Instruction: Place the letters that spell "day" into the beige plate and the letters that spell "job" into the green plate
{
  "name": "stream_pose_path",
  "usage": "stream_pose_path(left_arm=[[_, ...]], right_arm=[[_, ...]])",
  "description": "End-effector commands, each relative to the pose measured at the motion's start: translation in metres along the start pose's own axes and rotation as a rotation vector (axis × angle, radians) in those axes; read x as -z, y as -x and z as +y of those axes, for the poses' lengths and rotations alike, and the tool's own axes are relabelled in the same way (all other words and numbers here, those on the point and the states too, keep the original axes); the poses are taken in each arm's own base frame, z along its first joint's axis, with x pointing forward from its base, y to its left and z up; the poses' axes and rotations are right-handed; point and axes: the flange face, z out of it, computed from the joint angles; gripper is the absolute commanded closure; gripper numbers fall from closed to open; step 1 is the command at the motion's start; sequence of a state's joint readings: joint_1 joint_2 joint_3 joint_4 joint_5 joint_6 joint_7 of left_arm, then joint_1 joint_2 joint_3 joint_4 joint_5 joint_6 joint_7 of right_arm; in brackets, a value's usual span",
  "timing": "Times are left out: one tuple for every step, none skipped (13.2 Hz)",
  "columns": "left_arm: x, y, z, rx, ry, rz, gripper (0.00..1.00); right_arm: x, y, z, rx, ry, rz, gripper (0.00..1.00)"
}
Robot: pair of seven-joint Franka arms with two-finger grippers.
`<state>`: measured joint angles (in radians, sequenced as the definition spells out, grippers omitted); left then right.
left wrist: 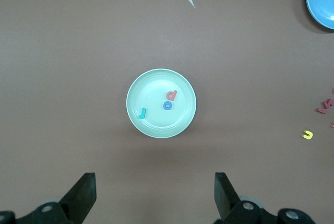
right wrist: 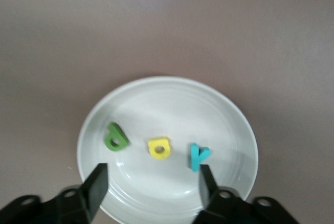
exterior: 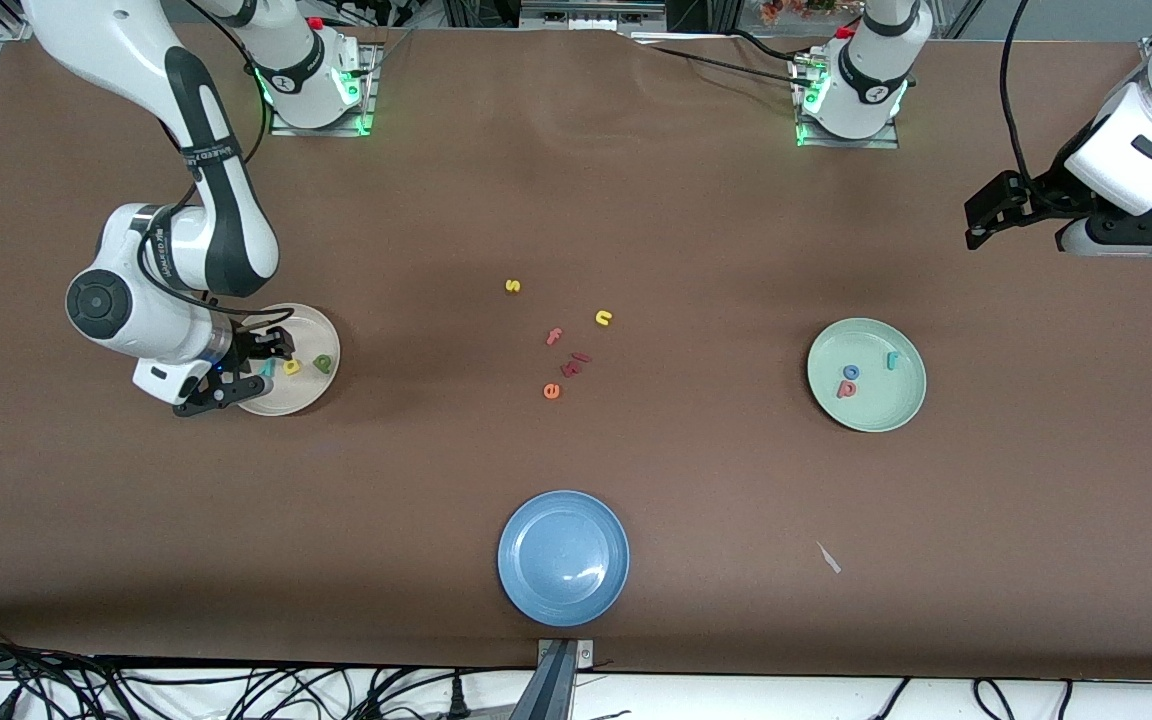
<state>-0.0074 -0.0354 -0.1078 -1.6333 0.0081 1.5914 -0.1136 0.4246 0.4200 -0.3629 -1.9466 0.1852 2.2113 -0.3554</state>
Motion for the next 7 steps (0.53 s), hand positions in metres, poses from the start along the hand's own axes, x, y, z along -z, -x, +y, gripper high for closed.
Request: stream_pose_path(left_arm=[[0.003, 0.003, -0.001, -0.017, 0.007, -0.003, 0.0], [0.003, 0.003, -0.002, -0.015, 0.007, -0.003, 0.0], [0.003, 0.003, -0.001, -0.015, 0.007, -0.006, 0.0], [0.003, 0.003, -0.001, -0.015, 0.007, -0.007, 0.0], [0.003, 0.003, 0.0, -0.015, 0.007, -0.007, 0.0], [0.003, 0.003, 0.0, -0.017, 0.007, -0.006, 0.0], [0.003, 0.003, 0.0, -0.018, 0.007, -0.006, 0.0]], right_arm=[[0.021, -0.026, -0.014, -0.005, -0.01, -0.002, 0.0], [0.03, -0.032, -0.024, 0.001, -0.01, -0.003, 0.0], [0.037, -0.035, -0.026, -0.016, -0.013, -0.008, 0.0], [0.042, -0.037, -0.026, -0.026, -0.014, -0.008, 0.0], [0.047, -0.038, -0.028, -0.027, -0.017, -0.013, 0.0], [0.054, -0.04, -0.029, -0.023, -0.019, -0.015, 0.0], [0.059, -0.043, -0.03, -0.023, -0.016, -0.011, 0.0]])
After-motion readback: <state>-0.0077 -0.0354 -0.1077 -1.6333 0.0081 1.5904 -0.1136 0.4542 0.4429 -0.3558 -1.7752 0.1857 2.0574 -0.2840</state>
